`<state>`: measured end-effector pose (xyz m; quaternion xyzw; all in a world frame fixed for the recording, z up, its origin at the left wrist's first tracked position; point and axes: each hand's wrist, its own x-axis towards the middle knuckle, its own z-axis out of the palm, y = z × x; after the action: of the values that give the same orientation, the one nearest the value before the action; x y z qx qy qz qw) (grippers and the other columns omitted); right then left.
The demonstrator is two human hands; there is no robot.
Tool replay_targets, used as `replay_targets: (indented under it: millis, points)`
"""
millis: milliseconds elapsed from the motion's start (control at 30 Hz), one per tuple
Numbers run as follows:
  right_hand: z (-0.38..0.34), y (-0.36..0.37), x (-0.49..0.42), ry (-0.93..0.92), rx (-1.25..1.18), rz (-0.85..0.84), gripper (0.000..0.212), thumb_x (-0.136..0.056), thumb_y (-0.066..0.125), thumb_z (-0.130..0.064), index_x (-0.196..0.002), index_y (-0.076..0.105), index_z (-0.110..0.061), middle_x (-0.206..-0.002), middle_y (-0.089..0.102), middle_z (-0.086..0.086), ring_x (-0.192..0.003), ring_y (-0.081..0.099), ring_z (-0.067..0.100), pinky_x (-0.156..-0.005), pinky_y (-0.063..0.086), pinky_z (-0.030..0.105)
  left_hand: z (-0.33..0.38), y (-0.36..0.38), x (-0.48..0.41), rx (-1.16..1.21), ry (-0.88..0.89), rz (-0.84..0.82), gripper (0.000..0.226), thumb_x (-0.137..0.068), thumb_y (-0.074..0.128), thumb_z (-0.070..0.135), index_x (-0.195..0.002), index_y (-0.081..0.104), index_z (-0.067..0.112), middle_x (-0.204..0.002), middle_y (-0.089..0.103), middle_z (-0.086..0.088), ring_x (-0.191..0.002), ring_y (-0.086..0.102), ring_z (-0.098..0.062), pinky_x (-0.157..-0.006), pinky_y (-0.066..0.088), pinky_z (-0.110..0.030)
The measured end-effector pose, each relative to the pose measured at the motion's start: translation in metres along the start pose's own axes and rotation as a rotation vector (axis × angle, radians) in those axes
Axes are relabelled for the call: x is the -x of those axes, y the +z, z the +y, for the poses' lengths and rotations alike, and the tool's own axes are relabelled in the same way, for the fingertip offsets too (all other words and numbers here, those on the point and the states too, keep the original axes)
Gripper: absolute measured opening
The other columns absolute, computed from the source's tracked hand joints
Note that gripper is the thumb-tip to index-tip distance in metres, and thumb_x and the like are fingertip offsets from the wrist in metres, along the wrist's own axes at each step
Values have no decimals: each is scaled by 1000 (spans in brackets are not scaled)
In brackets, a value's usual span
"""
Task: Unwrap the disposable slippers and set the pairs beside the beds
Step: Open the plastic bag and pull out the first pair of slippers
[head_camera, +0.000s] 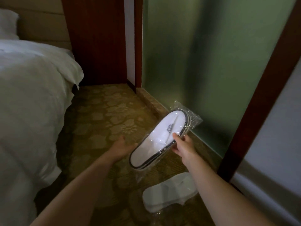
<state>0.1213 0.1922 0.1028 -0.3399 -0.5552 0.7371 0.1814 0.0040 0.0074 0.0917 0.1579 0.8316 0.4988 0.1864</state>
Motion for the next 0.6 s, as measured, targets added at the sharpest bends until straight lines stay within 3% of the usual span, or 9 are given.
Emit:
replay_targets:
  millis: [67,133,233,267,333,400,467,533,600]
  points:
    - [5,4,-2,-20,106,37,48,-91,58,-25,-136,45,-18,-133,56,9,-110,60,26,-90,53,38,19,9,-7,-35,36,-24,81,-78,69,41,-144,32,12,-141,48,-9,-128,48,-29,-107,40,-37]
    - [8,6,-4,-47,257,81,50,-89,59,-31,-136,47,-17,-135,54,9,-120,55,29,-102,46,43,38,21,-17,-29,85,-70,77,-78,68,45,-140,39,9,-136,51,-6,-123,52,-26,-99,44,-32]
    - [12,8,-5,-95,356,76,47,-85,63,-34,-126,57,-14,-129,60,12,-115,58,30,-103,45,44,57,37,-21,-78,134,-121,44,-83,61,47,-103,62,8,-100,62,-4,-94,56,-17,-66,40,-19]
    - [15,9,-5,-103,379,63,45,-84,64,-35,-123,60,-14,-126,62,11,-113,59,29,-102,46,43,54,39,-20,-70,151,-109,35,-84,61,46,-89,60,11,-86,58,0,-85,52,-15,-57,37,-16]
    - [19,9,-6,-99,393,19,40,-84,64,-34,-120,62,-16,-121,65,8,-108,61,25,-96,48,38,37,39,-23,17,124,-119,25,-85,64,37,-86,54,14,-79,53,4,-82,50,-14,-50,37,-10]
    - [22,10,-7,-86,383,-49,36,-87,62,-31,-119,61,-16,-116,65,5,-99,60,19,-81,49,30,13,33,-24,117,38,-140,34,-85,65,31,-112,52,15,-102,58,-1,-98,54,-18,-60,45,-12]
    - [26,11,-8,-65,398,-101,34,-89,60,-30,-120,59,-18,-108,62,2,-91,57,15,-73,45,25,-8,22,-25,108,-68,-112,75,-79,69,43,-140,36,14,-135,48,-5,-119,52,-24,-87,50,-29]
    - [28,13,-6,-58,421,-124,28,-90,59,-29,-116,59,-19,-100,59,1,-77,56,8,-61,46,18,-22,11,-27,126,-103,-96,91,-72,71,51,-145,30,15,-146,41,-9,-128,48,-28,-102,44,-39]
    - [32,17,-8,-49,448,-143,23,-91,58,-28,-111,60,-18,-94,60,1,-68,54,5,-49,44,11,-29,2,-26,146,-127,-89,87,-74,70,51,-144,31,16,-145,43,-10,-127,48,-28,-100,44,-37]
